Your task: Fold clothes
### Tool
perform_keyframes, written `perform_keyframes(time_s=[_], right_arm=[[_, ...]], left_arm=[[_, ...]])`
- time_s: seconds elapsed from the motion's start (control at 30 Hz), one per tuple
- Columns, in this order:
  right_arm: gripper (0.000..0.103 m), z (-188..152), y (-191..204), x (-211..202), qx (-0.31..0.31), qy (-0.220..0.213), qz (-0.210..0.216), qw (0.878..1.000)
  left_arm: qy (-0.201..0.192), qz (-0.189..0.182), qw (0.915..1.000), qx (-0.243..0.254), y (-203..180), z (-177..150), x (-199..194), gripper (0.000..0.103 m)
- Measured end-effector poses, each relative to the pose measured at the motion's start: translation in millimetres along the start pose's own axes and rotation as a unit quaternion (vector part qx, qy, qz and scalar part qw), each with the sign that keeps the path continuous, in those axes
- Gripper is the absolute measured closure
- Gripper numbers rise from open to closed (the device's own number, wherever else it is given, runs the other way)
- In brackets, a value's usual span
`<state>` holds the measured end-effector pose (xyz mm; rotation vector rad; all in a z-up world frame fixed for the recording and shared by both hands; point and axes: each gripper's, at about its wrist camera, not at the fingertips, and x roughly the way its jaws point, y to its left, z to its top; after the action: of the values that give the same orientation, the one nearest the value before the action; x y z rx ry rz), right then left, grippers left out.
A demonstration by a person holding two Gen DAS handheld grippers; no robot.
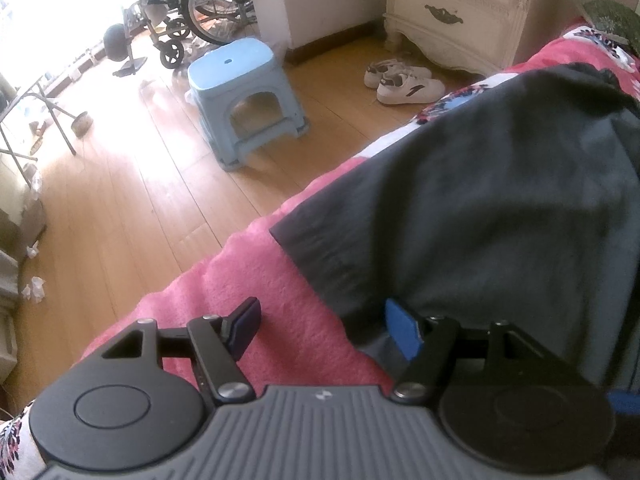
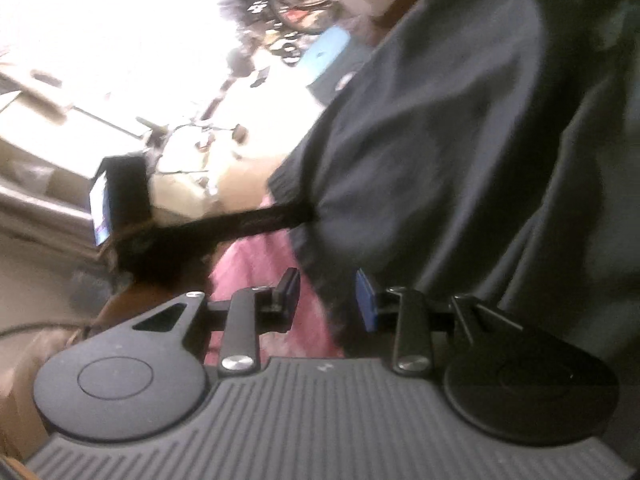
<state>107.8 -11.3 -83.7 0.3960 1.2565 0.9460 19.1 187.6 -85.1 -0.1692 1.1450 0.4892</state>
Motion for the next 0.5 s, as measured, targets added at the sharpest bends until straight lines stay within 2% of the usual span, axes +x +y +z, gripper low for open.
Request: perform_keyframes(time_s=[0.17,0.5], right_arm=[[0.072,9,0,12,0.008,0.0,-0.043,0.999],[0.072,20,7,38,-0.01,-0.007,-0.088,0.996]], left_arm=[[0.002,-0.003,1.0,-0.003,1,1,0,0.033],[0.002,-0.003,1.0,0.0,1,0,1,0.033]])
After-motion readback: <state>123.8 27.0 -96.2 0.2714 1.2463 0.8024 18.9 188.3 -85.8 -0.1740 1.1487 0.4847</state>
